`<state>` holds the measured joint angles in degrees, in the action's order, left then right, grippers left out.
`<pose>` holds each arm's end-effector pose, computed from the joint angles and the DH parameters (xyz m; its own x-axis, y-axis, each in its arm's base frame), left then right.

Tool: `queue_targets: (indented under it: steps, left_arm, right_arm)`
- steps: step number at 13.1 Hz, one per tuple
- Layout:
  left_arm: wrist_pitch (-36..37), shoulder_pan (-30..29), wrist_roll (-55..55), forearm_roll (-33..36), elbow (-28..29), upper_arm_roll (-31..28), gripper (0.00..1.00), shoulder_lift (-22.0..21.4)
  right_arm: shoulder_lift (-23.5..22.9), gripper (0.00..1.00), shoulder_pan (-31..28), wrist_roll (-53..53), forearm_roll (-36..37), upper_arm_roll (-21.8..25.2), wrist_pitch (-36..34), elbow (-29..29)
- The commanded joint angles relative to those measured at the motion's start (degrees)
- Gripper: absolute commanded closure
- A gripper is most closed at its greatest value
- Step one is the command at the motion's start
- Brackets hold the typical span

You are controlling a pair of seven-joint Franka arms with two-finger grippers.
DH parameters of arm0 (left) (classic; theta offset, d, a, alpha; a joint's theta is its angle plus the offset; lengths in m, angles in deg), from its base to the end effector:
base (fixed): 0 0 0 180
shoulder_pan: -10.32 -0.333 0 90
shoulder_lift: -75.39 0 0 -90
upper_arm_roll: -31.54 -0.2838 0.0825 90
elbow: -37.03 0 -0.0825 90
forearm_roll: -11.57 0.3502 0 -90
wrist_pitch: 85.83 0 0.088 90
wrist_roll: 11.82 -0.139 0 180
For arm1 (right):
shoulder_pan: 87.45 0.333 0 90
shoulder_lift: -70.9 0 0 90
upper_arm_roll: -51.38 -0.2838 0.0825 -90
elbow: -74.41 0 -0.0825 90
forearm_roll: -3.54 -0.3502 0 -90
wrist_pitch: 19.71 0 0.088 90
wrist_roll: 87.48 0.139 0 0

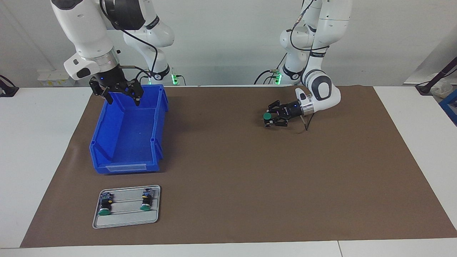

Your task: Place and press button with both arms

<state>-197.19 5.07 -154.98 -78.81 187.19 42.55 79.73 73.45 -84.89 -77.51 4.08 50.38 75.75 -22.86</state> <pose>0.3750 -0.1373 0.2117 0.1923 -0.2947 0.9361 -0.9789 -0.1243 0.1620 0.5145 0.0309 0.5357 0.9937 -0.1108 0.0145 -0.1109 -0.9938 0.0078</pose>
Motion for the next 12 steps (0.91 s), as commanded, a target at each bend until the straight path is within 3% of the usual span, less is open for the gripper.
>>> queue_targets:
  steps: [1,12]
  left_arm:
    - [-3.2,-0.5,-3.2,-0.1,3.1,-0.1,0.84,0.5]
    - [-3.0,0.0,-2.8,-0.1,3.3,-0.1,0.62,0.3]
  right_arm:
    - [0.3,0.0,-0.5,0.8,-1.3,-0.3,0.2,-0.2]
    - [0.3,0.0,-0.5,0.8,-1.3,-0.3,0.2,-0.2]
